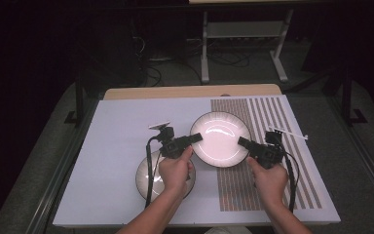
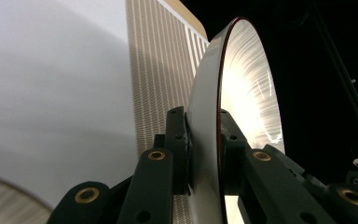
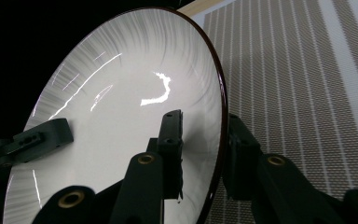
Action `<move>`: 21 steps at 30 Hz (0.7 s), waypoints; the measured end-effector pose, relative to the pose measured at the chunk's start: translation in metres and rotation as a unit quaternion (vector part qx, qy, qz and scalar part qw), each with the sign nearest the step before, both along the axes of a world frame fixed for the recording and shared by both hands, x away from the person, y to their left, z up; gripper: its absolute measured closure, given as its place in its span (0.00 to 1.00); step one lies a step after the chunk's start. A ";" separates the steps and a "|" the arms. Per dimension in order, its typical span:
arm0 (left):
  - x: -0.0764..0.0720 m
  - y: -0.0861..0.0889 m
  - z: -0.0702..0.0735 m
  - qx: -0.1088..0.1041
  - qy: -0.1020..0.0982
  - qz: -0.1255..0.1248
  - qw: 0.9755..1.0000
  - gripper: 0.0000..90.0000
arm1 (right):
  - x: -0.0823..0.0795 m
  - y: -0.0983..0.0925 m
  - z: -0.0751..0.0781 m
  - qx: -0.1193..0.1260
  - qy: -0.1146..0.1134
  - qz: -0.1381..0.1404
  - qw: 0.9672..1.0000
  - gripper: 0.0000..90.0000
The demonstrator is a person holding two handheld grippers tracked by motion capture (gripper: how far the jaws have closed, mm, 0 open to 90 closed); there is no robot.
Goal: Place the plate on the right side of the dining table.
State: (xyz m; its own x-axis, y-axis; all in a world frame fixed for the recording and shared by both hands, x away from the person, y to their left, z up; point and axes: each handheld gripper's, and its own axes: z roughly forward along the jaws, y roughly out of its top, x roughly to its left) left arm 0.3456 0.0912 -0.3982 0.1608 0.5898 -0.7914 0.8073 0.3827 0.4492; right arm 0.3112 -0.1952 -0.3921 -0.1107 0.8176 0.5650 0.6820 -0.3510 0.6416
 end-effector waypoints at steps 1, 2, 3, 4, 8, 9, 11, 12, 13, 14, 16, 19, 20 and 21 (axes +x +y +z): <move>0.001 -0.002 -0.001 0.001 0.001 -0.003 1.000 0.87 | 0.000 -0.003 0.000 -0.001 0.001 -0.003 1.000 0.79; 0.001 -0.002 -0.001 0.001 0.001 -0.003 1.000 0.87 | 0.000 -0.004 -0.001 -0.001 0.002 -0.005 1.000 0.79; 0.003 -0.008 -0.002 -0.001 0.003 -0.006 1.000 0.87 | 0.000 -0.007 -0.001 -0.003 0.002 -0.008 1.000 0.79; 0.005 -0.012 -0.003 0.001 0.002 -0.009 1.000 0.87 | 0.000 -0.009 -0.002 -0.002 0.003 -0.011 1.000 0.79; 0.008 -0.024 -0.006 0.001 0.004 -0.019 1.000 0.87 | 0.000 -0.021 -0.004 -0.005 0.005 -0.021 1.000 0.79; 0.008 -0.024 -0.006 0.001 0.004 -0.019 1.000 0.87 | 0.000 -0.024 -0.004 -0.005 0.007 -0.023 1.000 0.79; 0.009 -0.029 -0.007 0.003 0.003 -0.024 1.000 0.87 | 0.001 -0.029 -0.006 -0.004 0.009 -0.026 1.000 0.79; 0.012 -0.035 -0.008 0.005 0.004 -0.026 1.000 0.87 | 0.001 -0.032 -0.006 -0.004 0.009 -0.029 1.000 0.79; 0.012 -0.035 -0.008 0.005 0.004 -0.026 1.000 0.87 | 0.001 -0.032 -0.006 -0.004 0.009 -0.029 1.000 0.79; 0.013 -0.037 -0.009 0.004 0.005 -0.027 1.000 0.87 | 0.001 -0.034 -0.007 -0.004 0.012 -0.031 0.999 0.79; 0.016 -0.044 -0.009 0.009 0.005 -0.033 0.999 0.87 | 0.002 -0.042 -0.010 -0.001 0.016 -0.039 0.999 0.79; 0.019 -0.053 -0.010 0.019 -0.001 -0.041 0.999 0.87 | 0.002 -0.050 -0.014 0.006 0.021 -0.049 0.999 0.79; 0.022 -0.059 -0.013 0.017 0.002 -0.045 0.999 0.87 | 0.002 -0.052 -0.015 0.006 0.023 -0.055 0.998 0.79; 0.022 -0.059 -0.013 0.017 0.002 -0.045 0.999 0.87 | 0.002 -0.052 -0.015 0.006 0.023 -0.055 0.998 0.79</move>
State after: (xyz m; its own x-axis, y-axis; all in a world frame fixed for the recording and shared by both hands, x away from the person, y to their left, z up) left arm 0.3677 0.0321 -0.4115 0.2114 0.5993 -0.7721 0.8398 0.2928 0.4572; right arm 0.3133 -0.2474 -0.4075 0.0054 0.8166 0.5772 0.6684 -0.4322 0.6053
